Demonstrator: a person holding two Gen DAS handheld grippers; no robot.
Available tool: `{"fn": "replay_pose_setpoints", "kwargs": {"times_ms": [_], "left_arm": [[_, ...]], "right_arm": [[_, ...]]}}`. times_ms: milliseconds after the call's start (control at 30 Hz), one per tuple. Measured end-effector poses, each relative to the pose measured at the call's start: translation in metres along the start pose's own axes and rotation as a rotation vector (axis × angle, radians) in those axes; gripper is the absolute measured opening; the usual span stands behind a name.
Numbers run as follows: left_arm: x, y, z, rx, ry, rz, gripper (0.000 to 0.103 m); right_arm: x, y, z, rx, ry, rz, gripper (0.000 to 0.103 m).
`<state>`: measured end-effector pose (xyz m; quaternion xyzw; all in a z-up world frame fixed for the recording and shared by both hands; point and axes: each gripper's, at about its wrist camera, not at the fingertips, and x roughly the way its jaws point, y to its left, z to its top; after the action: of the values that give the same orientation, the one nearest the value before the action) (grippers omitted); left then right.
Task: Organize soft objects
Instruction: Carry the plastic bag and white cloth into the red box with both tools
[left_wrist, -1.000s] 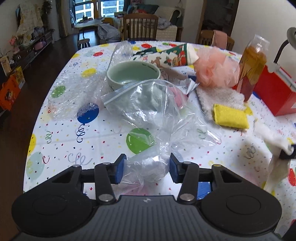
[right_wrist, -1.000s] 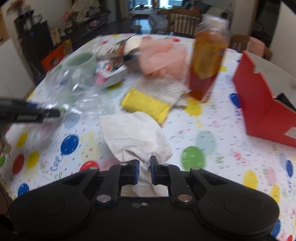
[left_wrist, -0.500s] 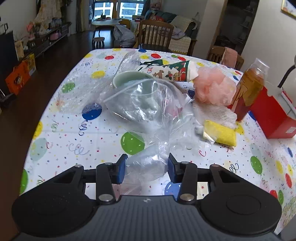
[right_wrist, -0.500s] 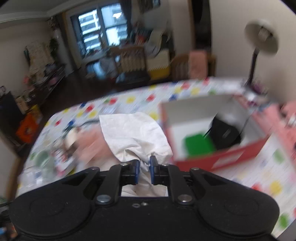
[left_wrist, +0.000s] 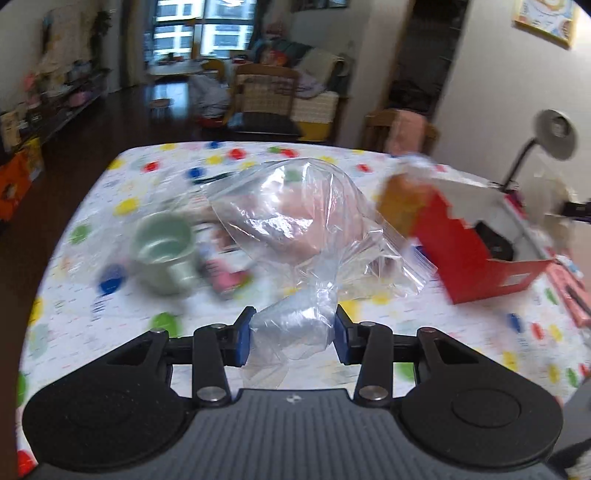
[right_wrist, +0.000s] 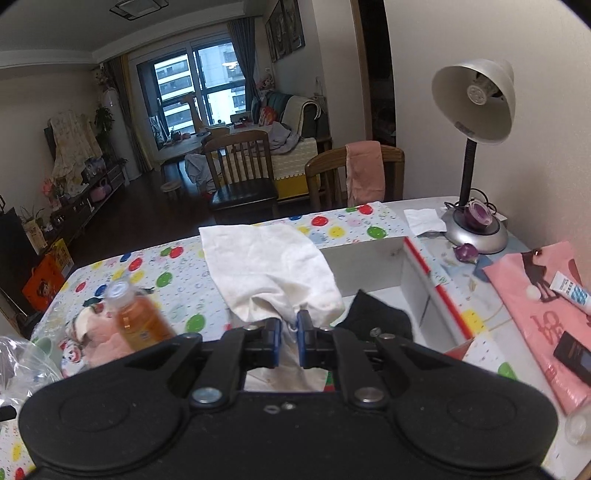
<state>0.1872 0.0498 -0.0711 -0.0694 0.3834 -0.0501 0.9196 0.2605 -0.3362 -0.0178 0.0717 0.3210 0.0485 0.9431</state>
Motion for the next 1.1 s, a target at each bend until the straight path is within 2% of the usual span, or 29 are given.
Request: {"fn": "replay_pose_setpoints", "kwargs": {"times_ms": [333,567,633,767,967,1100], "left_arm": [[0.04,-0.157,0.053,0.189,0.008,-0.158,0.041],[0.09,-0.245,0.088,0.272,0.02,-0.194,0.042],[0.11,-0.261,0.097,0.276,0.043,-0.194,0.042],[0.158,-0.282,0.106,0.282,0.094,-0.146,0.042],[0.217,-0.295,0.114,0.268,0.158,-0.068,0.042],[0.241,-0.298,0.12,0.238,0.205,-0.049,0.042]], "right_arm": [[0.031,-0.069,0.026,-0.012,-0.001,0.007,0.008],[0.056,-0.107,0.035,0.001,0.041,-0.001,0.008],[0.063,-0.116,0.036,0.01,0.057,0.0,0.008],[0.081,-0.13,0.035,0.007,0.093,-0.001,0.008],[0.11,-0.133,0.028,-0.039,0.153,-0.019,0.008],[0.125,-0.133,0.022,-0.065,0.189,-0.022,0.008]]}}
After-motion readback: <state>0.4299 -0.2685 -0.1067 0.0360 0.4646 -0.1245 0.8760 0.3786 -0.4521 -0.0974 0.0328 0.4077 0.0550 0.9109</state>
